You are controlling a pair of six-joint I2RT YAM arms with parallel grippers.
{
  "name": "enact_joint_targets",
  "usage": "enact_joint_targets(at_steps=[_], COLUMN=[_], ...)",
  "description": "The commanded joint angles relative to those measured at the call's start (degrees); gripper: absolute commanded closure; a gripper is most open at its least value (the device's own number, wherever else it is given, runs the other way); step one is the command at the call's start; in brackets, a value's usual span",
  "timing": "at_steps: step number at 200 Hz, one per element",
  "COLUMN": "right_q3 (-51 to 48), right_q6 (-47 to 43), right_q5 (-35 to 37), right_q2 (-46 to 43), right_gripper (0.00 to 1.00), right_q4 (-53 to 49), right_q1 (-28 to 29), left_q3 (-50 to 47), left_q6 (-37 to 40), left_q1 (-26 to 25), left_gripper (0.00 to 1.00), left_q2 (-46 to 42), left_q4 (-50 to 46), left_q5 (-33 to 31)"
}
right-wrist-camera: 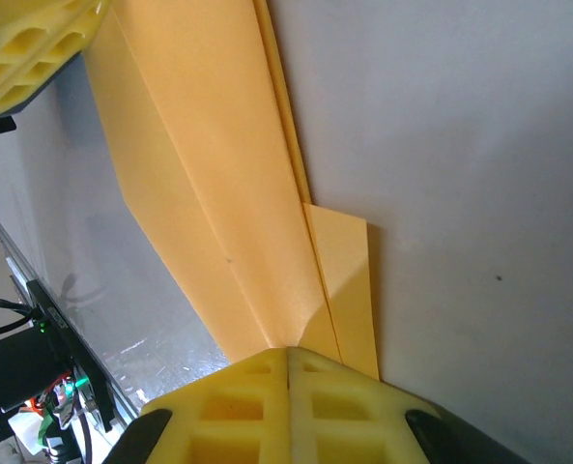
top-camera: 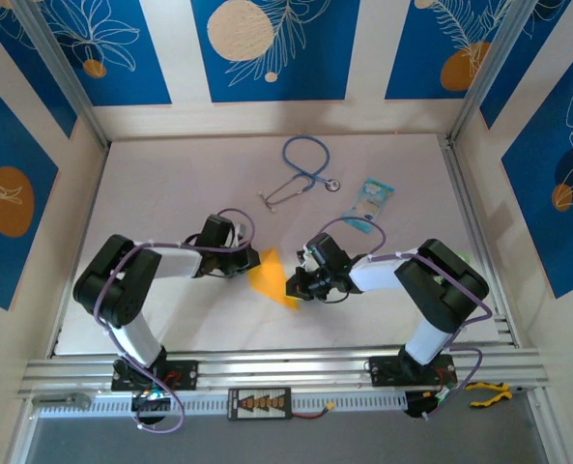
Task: Fold a paper plane with a square sheet of paper (pick it up from the middle)
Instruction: Fourth fold the wing at the center of the table.
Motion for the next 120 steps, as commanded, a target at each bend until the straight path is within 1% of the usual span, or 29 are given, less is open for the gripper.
enact_joint_targets(at_steps=[1,59,91,120], right_q3=[-2.5,-2.6,-2.3,-1.4], right_q6=[0.3,0.1,0.2,0.7], right_q5=[3.3,3.5,3.3,2.8], right_q2=[1.4,1.4,1.2,0.9], right_gripper=[0.99,0.99,0.99,0.99], right_q4=[-7.4,-7.7,-7.6,-7.3], right_q1=[0.4,0.4,0.5,0.5], left_q3=[0.7,2.6,5.9,5.3], left_q6=[2.0,4.3,4.4,2.9], left_q1=[3.3,9.2,9.1,7.8], left_gripper=[1.0,1.0,0.99,0.98], left_q2=[1.8,0.9,-2.2,-7.7], left_q4=[0.2,-2.1,-5.0,-6.6], left_q5=[-1.9,-1.2,-0.4,-1.5])
